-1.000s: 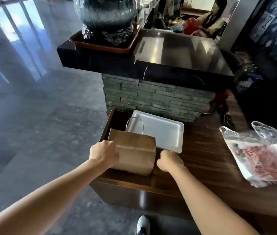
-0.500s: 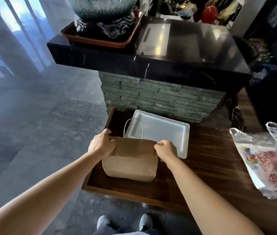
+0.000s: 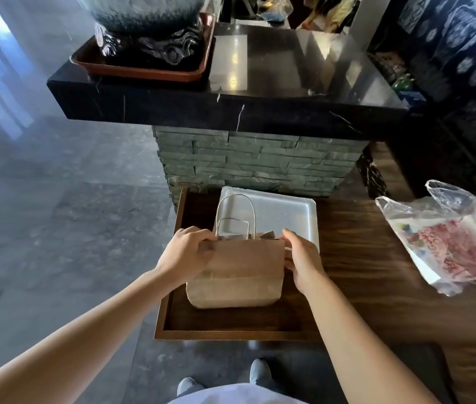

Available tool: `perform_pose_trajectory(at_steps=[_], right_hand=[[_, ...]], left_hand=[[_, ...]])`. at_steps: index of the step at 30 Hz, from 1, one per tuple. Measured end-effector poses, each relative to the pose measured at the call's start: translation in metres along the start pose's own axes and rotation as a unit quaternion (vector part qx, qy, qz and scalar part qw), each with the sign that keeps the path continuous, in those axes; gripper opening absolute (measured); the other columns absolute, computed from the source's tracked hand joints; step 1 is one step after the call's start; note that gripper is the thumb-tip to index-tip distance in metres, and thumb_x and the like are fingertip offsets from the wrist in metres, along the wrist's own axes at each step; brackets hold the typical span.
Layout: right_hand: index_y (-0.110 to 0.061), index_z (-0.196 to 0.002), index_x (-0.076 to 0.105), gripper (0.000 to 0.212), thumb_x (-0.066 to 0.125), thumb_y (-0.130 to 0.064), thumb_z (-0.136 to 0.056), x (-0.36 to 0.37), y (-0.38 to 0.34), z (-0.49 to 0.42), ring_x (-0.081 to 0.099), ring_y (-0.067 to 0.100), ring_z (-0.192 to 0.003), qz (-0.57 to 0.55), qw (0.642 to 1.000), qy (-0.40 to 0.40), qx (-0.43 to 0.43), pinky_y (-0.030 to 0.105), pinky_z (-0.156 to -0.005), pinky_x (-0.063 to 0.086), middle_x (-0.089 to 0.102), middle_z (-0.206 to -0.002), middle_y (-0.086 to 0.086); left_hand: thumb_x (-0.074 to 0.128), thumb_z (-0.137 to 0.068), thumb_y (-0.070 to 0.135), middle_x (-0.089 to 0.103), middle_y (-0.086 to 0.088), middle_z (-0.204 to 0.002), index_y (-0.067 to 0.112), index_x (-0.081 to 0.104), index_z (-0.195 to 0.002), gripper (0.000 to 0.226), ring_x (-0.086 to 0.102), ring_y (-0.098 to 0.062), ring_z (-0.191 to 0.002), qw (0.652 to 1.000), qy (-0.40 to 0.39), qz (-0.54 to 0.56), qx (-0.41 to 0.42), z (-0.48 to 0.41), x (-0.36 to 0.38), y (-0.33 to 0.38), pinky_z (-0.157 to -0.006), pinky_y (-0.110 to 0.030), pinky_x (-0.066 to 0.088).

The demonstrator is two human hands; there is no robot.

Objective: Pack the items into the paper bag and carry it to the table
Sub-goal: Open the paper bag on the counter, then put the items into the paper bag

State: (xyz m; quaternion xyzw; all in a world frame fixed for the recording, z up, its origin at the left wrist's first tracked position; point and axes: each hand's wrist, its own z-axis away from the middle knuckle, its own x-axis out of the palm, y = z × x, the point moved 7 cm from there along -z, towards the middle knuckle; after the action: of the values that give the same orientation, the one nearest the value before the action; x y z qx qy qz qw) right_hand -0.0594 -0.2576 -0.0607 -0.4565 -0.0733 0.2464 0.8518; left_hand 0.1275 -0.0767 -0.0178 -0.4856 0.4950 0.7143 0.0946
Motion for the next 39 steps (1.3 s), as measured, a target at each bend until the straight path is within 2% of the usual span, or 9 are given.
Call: perform_pose_trajectory(at_steps=[9, 14, 17, 19, 22, 26, 30, 36, 39], right_hand=[[-0.019, -0.083, 0.074, 0.032, 0.066, -0.05, -0.081, -0.002, -0.032, 0.011, 0.067, 0.023, -0.097, 0.1, 0.988, -0.067, -0.098, 0.04, -0.085, 0.054, 0.074, -0.094, 0.003], [-0.03, -0.113, 0.059, 0.051, 0.077, -0.05, -0.069, 0.031, -0.073, 0.026, 0.06, 0.011, -0.09, 0.321, 0.912, -0.104, -0.234, 0.023, -0.066, 0.047, 0.061, -0.1, -0.008], [-0.024, -0.131, 0.05, 0.067, 0.082, -0.03, -0.073, 0.051, -0.078, 0.027, 0.057, 0.019, -0.094, 0.441, 0.859, -0.118, -0.233, 0.027, -0.073, 0.044, 0.059, -0.107, 0.001], [-0.022, -0.095, 0.067, 0.022, 0.079, -0.023, -0.077, 0.054, -0.085, 0.029, 0.06, 0.022, -0.083, 0.488, 0.83, -0.098, -0.252, 0.028, -0.065, 0.042, 0.065, -0.086, 0.001], [-0.023, -0.064, 0.058, 0.024, 0.074, -0.023, -0.082, 0.051, -0.099, 0.036, 0.057, 0.02, -0.069, 0.495, 0.807, -0.048, -0.318, 0.026, -0.057, 0.036, 0.06, -0.065, -0.002], [-0.019, -0.068, 0.064, 0.019, 0.069, -0.021, -0.086, 0.041, -0.114, 0.04, 0.057, 0.024, -0.071, 0.49, 0.794, 0.026, -0.359, 0.026, -0.055, 0.035, 0.064, -0.07, 0.001], [-0.019, -0.076, 0.071, 0.012, 0.067, -0.02, -0.088, 0.028, -0.117, 0.026, 0.06, 0.028, -0.075, 0.509, 0.795, 0.041, -0.327, 0.026, -0.059, 0.042, 0.067, -0.074, 0.005], [-0.017, -0.081, 0.073, 0.008, 0.07, -0.021, -0.087, 0.03, -0.108, 0.027, 0.062, 0.025, -0.079, 0.491, 0.796, -0.02, -0.354, 0.028, -0.065, 0.044, 0.07, -0.078, 0.004], [-0.018, -0.095, 0.074, 0.011, 0.071, -0.021, -0.085, 0.032, -0.105, 0.037, 0.064, 0.023, -0.088, 0.52, 0.771, -0.072, -0.361, 0.033, -0.076, 0.053, 0.072, -0.091, 0.004]], left_hand=[[0.074, -0.08, 0.005, 0.069, 0.002, -0.087, 0.014, 0.069, -0.081, 0.011, 0.062, -0.021, -0.094, 0.932, 0.064, -0.11, 0.338, 0.04, -0.021, 0.055, -0.081, -0.038, 0.051], [0.048, -0.096, 0.0, 0.069, -0.007, -0.088, 0.008, 0.065, -0.083, 0.023, 0.065, -0.025, -0.082, 0.87, 0.032, -0.131, 0.475, 0.076, -0.011, 0.071, -0.079, -0.034, 0.055], [0.053, -0.096, 0.004, 0.073, -0.007, -0.092, 0.009, 0.065, -0.084, 0.017, 0.067, -0.023, -0.075, 0.861, 0.019, -0.139, 0.488, 0.09, -0.009, 0.072, -0.069, -0.03, 0.057], [0.057, -0.093, 0.005, 0.075, -0.005, -0.094, 0.012, 0.064, -0.085, 0.013, 0.068, -0.02, -0.069, 0.861, 0.01, -0.158, 0.483, 0.097, -0.009, 0.072, -0.063, -0.028, 0.057], [0.048, -0.09, -0.001, 0.073, 0.001, -0.091, 0.017, 0.059, -0.089, 0.02, 0.06, -0.017, -0.056, 0.875, -0.015, -0.184, 0.447, 0.101, -0.011, 0.071, -0.052, -0.024, 0.05], [0.034, -0.087, -0.004, 0.063, 0.004, -0.08, 0.02, 0.044, -0.09, 0.026, 0.031, -0.015, -0.05, 0.881, -0.071, -0.208, 0.42, 0.112, -0.008, 0.069, -0.047, -0.02, 0.024], [0.065, -0.067, -0.003, 0.059, 0.006, -0.073, 0.022, 0.044, -0.089, 0.039, 0.027, -0.013, -0.053, 0.867, -0.124, -0.236, 0.422, 0.123, -0.004, 0.071, -0.051, -0.018, 0.02], [0.065, -0.082, 0.005, 0.067, 0.002, -0.076, 0.025, 0.043, -0.131, 0.058, 0.061, -0.023, -0.064, 0.895, -0.145, -0.293, 0.303, 0.108, 0.007, 0.072, -0.062, -0.033, 0.053], [0.062, -0.086, 0.01, 0.069, 0.0, -0.079, 0.027, 0.056, -0.113, 0.033, 0.065, -0.025, -0.069, 0.856, -0.171, -0.371, 0.317, 0.103, 0.02, 0.087, -0.071, -0.035, 0.049]])
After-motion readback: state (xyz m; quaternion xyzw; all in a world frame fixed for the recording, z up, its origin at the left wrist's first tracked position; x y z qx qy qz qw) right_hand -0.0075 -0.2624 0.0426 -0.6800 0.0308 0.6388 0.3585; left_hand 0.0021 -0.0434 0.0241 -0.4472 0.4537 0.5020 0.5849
